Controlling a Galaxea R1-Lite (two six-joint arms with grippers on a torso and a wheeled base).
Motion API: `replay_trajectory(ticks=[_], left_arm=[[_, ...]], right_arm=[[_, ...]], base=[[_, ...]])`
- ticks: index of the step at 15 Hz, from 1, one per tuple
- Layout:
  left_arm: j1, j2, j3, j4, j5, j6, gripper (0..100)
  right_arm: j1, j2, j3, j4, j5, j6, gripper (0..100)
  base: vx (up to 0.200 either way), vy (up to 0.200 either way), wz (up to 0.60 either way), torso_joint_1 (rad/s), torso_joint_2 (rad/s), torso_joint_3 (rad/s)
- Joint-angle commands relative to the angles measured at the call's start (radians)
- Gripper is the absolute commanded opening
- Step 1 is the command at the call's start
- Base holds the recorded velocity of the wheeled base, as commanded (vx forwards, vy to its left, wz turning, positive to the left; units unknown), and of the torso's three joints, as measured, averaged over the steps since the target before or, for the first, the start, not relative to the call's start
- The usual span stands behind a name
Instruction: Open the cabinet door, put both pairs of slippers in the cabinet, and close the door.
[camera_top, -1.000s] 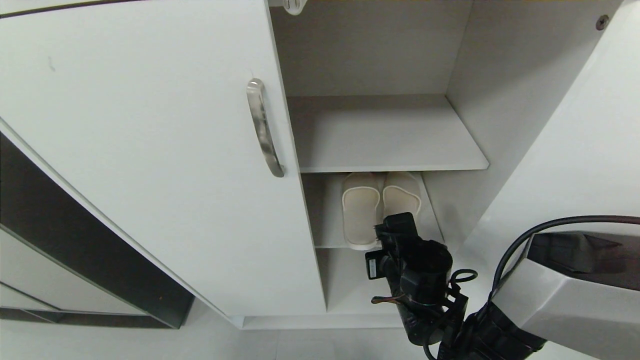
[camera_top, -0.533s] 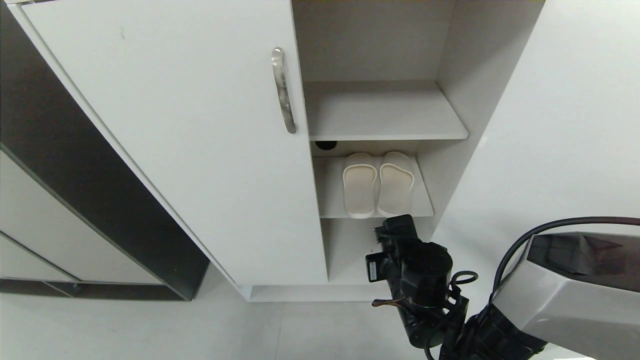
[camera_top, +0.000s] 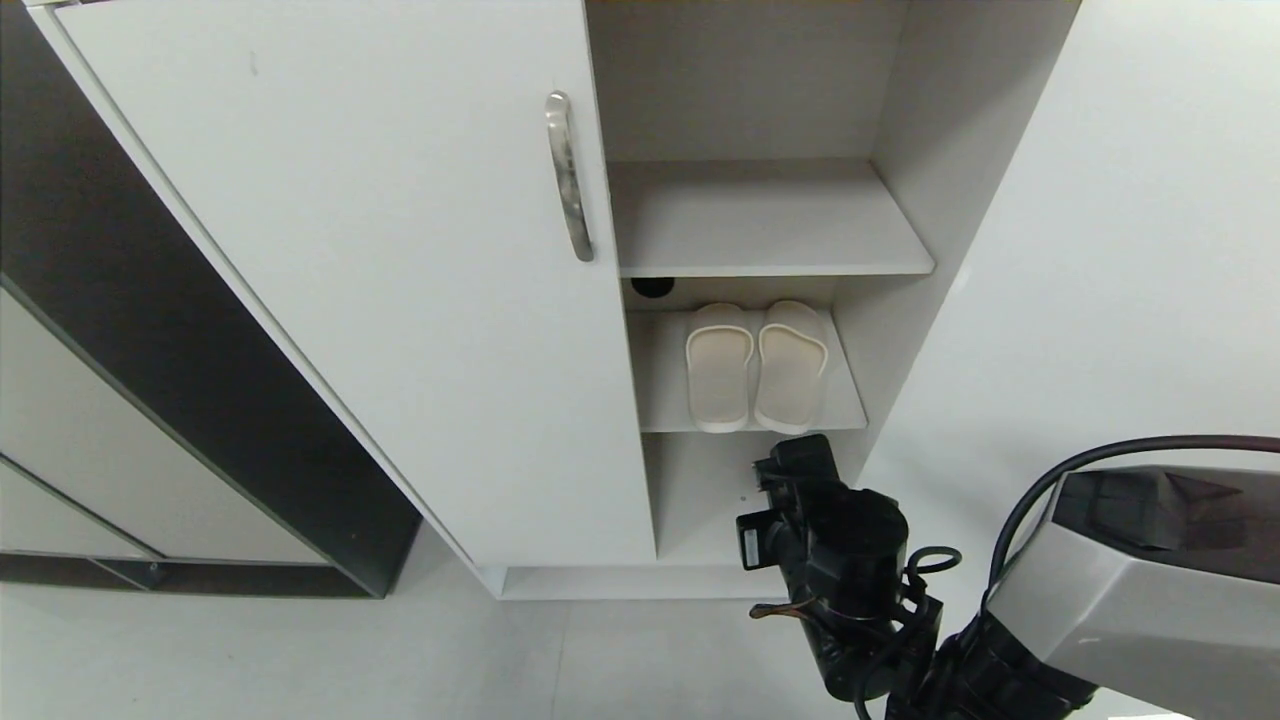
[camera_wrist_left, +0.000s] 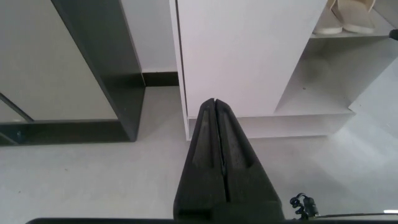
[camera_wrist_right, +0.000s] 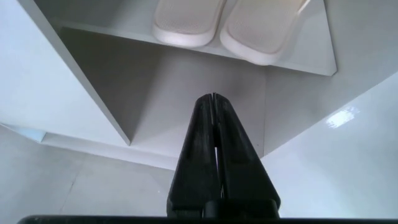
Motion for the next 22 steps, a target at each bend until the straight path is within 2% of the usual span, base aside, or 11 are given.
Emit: replay_trajectory(ticks=[1, 6, 15, 21, 22], left_arm=[[-0.001, 0.001, 0.0, 0.001, 0.001, 0.001, 0], [0.0, 0.001, 0.0, 0.001, 0.001, 0.001, 0], [-0.001, 0.001, 0.0, 0.001, 0.001, 0.003, 0], [-0.001, 0.001, 0.0, 0.001, 0.001, 0.004, 0], [-0.001, 0.0, 0.0, -0.001, 0.001, 0.003, 0]], right_arm=[[0.001, 0.004, 0.001, -0.001, 0.0, 0.0, 0], [0.001, 0.004, 0.006, -0.001, 0.0, -0.002, 0], [0.001, -0.008, 0.055, 0.001, 0.011, -0.005, 0], [0.001, -0.134, 0.22, 0.012, 0.232, -0.003, 0], [0.001, -0.133, 0.226, 0.01, 0.233, -0.003, 0]], base=[[0.0, 0.0, 0.0, 0.0, 0.0, 0.0], [0.0, 0.0, 0.0, 0.002, 0.0, 0.039], [0.0, 0.0, 0.0, 0.004, 0.0, 0.197], [0.0, 0.0, 0.0, 0.0, 0.0, 0.111], [0.0, 0.0, 0.0, 0.0, 0.0, 0.0]])
